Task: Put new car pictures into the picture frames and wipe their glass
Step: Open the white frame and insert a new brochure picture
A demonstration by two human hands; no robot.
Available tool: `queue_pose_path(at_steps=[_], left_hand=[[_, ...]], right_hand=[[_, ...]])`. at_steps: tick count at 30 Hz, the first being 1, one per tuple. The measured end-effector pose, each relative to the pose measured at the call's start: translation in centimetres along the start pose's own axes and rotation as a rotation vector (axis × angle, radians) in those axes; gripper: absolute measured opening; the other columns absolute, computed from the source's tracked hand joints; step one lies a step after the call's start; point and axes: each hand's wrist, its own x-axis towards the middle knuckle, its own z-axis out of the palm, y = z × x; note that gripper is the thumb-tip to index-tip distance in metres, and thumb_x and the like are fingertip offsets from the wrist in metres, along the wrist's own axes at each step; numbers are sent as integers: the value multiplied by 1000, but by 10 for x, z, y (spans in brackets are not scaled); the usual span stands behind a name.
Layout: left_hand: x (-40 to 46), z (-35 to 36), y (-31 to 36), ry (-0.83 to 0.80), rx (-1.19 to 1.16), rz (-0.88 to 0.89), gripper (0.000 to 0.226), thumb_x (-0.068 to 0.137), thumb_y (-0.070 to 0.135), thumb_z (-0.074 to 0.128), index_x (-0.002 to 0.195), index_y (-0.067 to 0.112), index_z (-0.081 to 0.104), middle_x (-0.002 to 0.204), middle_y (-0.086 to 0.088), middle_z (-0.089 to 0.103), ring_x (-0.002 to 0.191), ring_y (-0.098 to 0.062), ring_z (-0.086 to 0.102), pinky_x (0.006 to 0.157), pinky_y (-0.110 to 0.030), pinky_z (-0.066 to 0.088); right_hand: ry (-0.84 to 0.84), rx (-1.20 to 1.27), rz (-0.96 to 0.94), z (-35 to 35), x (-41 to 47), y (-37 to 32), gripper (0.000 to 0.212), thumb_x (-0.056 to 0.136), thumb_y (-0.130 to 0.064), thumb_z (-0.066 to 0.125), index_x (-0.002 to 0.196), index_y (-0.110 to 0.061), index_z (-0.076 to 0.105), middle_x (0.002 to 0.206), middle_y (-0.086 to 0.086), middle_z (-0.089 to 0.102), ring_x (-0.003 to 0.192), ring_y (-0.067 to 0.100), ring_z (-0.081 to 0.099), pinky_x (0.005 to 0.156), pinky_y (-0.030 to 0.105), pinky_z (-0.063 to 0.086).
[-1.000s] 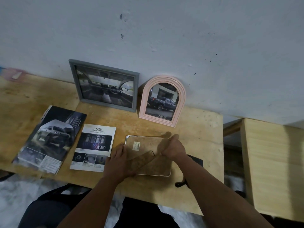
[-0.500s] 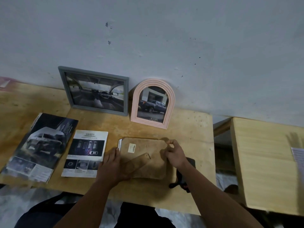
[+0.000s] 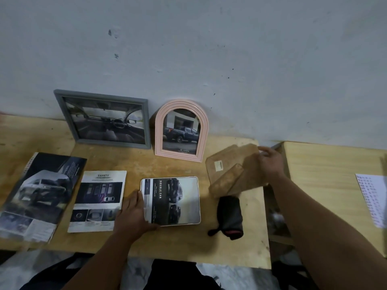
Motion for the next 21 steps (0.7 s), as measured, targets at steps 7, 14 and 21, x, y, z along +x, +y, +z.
queue_pose_path(at_steps=[7,14,21], left_hand=[[1,0,0,1,-7,7,150,58,85,74,163,14,-6,173,-3,-5,159,-28,3,120,-62,26],[-2,-2,2,16,3,13,148,60,83,75,163,13,-6,173,-5,-4,158,-29,5,122,-57,28],[-3,-1,-1,33,8,27,145,62,81,75,163,12,-3,173,-5,-3,158,-29,8,121,-56,29]], right_hand=[[121,-353,-53,23,10,-16,50,98,-23,55,147,-22,47,134,10,60,122,32,59,100,50,50],[-269,-714,-604,105,-93,20,53,95,-42,60,144,-26,52,135,7,54,126,33,49,103,54,39],[-431,-1027,-516,159,-110,34,94,79,-85,51,153,-33,27,154,10,30,141,37,28,110,59,30]])
